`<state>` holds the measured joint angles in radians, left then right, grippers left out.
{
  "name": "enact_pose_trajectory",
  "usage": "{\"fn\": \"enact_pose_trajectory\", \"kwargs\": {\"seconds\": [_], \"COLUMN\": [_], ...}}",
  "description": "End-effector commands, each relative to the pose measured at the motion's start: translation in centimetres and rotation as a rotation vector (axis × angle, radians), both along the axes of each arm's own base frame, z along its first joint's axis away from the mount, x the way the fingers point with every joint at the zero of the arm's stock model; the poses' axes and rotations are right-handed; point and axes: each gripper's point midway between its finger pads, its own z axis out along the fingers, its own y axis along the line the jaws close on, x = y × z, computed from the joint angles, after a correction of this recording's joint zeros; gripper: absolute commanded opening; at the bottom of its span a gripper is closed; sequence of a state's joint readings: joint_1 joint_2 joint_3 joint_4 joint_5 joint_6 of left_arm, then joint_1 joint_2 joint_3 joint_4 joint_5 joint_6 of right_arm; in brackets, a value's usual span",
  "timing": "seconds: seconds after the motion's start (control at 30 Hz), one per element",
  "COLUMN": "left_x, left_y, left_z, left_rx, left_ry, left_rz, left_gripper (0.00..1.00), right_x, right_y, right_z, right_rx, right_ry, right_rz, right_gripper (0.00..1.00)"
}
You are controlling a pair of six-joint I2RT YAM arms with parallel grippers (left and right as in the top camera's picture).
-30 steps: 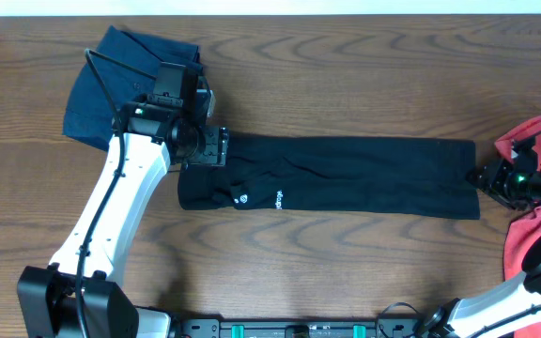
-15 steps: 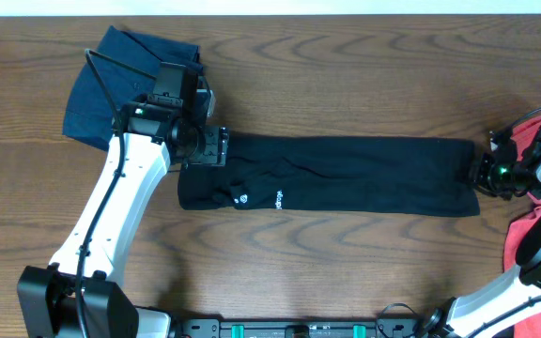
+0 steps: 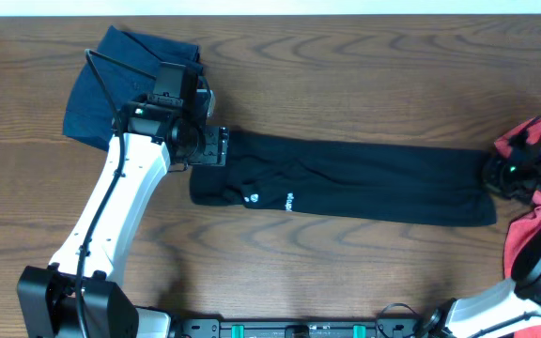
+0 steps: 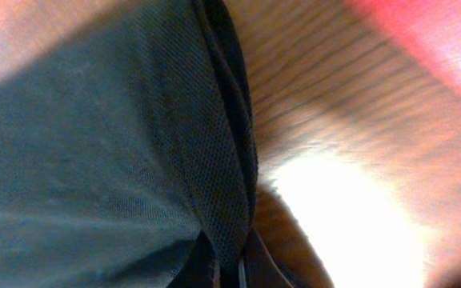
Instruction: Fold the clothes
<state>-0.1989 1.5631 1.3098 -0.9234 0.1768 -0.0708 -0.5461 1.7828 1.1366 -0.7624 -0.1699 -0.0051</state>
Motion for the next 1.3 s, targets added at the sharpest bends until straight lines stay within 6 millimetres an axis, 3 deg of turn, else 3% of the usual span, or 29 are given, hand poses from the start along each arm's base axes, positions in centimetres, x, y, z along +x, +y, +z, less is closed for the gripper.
{"fn": "enact_pose_trajectory", "kwargs": {"seconds": [0.0,0.1,0.3,0.67,1.17,1.27], "left_x": [0.4,0.4,0.4,0.4,0.4,0.4], "left_y": [0.2,0.2,0.2,0.2,0.2,0.2], "left_z": [0.9,0.9,0.9,0.9,0.9,0.9], "left_rx": [0.002,0.002,0.002,0.002,0.002,0.002], "left_ry": [-0.028,-0.028,-0.028,-0.028,-0.028,-0.028], "left_rz": [-0.003,-0.003,-0.003,-0.003,-0.003,-0.003], "left_gripper": [0.76,0.76,0.77,0.77,0.77,0.77], "right_x": [0.8,0.7,1.0,1.8,1.9,1.9], "right_y": [-1.2,0.2,4.6,11.6,13.5,14.8], "right_z": [3.5,3.7,3.4,3.0,3.0,2.9], "right_rx": [-0.094,-0.075,-0.045,-0.13,-0.175,-0.12], "right_ry": [-0.056,-0.038,0.013,0.066,0.073,0.061], "right_rz": [-0.052,-0.049,0.044,0.238,0.293,0.321], "right_gripper": [0.01,0.01,0.01,0.01,0.03,0.16]}}
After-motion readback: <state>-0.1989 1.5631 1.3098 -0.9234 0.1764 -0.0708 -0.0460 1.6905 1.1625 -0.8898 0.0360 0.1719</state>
